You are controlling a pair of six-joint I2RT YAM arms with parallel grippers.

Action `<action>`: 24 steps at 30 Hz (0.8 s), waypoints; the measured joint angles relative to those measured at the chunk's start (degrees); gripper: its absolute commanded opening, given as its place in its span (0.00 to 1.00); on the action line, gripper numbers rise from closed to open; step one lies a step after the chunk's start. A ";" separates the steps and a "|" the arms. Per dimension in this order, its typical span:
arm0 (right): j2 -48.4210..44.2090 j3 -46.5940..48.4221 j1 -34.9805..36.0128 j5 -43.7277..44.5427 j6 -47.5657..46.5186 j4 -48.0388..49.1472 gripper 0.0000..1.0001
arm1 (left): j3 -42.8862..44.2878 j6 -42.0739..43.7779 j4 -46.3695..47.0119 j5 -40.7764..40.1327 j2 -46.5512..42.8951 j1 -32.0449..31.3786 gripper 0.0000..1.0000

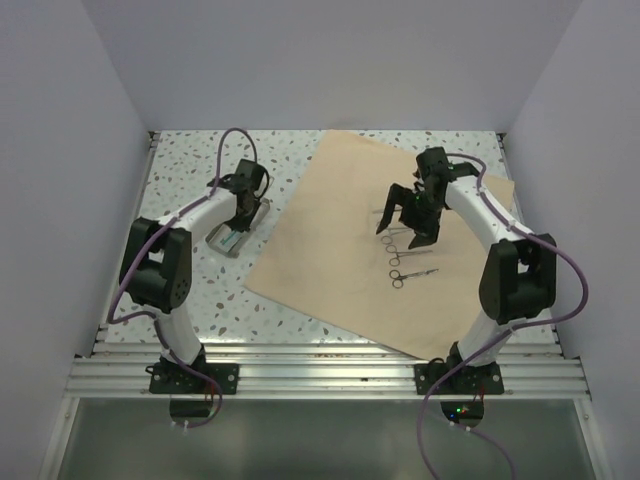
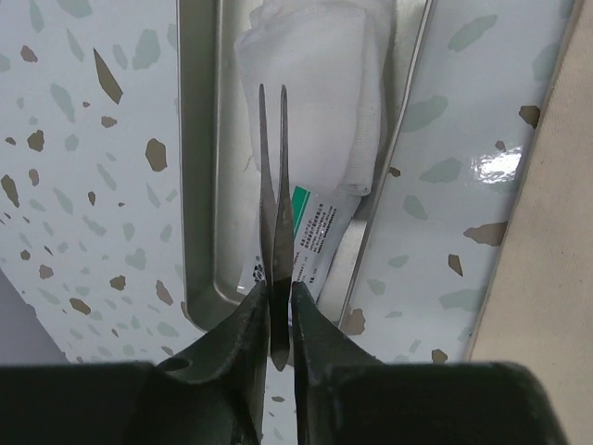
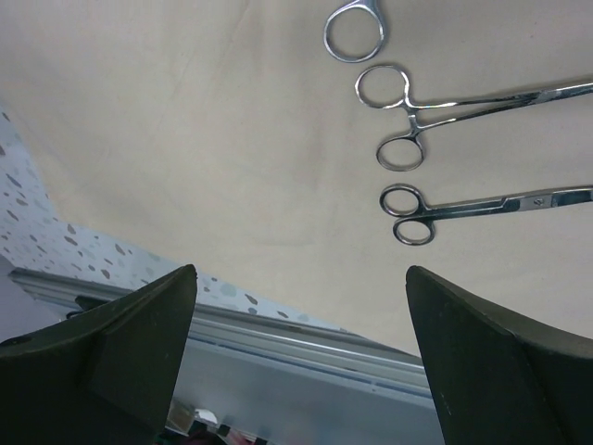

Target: Prepare the surgical pack

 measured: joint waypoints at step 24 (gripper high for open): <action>2.62 -10.40 -7.08 15.54 22.84 7.15 0.55 | 6.69 -10.78 2.67 7.63 -7.65 -12.35 0.52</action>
